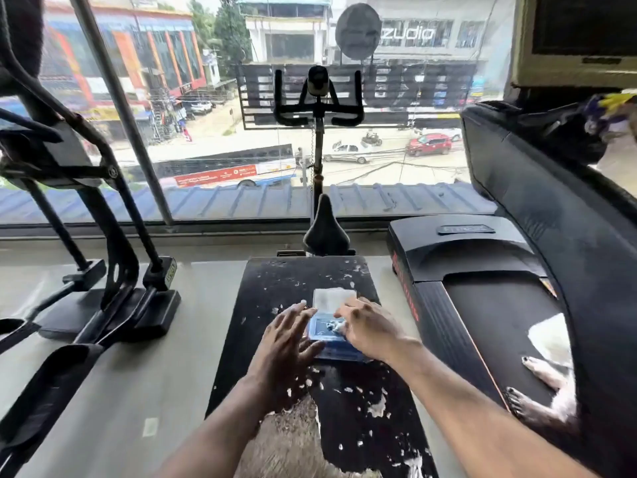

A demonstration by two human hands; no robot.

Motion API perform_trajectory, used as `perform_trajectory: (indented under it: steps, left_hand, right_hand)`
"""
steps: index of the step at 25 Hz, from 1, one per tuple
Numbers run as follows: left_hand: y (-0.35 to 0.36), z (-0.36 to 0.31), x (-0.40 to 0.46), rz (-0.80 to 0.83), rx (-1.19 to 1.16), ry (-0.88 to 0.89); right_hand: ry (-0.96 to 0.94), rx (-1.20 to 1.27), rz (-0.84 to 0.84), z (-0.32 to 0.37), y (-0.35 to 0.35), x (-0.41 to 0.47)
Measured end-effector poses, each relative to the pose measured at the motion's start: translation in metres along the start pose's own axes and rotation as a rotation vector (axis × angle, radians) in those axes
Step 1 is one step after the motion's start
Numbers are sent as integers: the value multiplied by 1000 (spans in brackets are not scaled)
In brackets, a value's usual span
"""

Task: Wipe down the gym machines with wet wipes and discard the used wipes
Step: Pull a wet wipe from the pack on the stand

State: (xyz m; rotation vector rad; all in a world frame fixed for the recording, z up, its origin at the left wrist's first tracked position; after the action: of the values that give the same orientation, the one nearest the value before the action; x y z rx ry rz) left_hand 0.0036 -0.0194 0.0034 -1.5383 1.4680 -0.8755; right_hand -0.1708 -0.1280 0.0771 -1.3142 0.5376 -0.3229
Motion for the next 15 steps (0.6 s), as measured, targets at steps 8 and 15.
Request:
perform_trajectory:
  steps: [8,15]
  left_hand:
    - [27,26,7,-63,132,43]
    - [18,16,-3,-283,193,111]
  right_hand:
    - [101,215,-42,-22,31,11]
    - [98,350,-129,-8,30,5]
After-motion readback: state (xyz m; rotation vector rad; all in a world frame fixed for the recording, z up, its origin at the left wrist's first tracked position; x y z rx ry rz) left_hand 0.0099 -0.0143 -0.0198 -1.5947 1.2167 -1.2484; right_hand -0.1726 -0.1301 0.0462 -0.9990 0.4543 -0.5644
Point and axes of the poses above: each hand's wrist, its own x-axis towards the middle knuckle, its own y-axis out of the palm, z = x × y, the point moved 2 cm from there along x, towards the middle knuckle, and after that the axes turned 14 degrees about z, right-handed, at the moved point
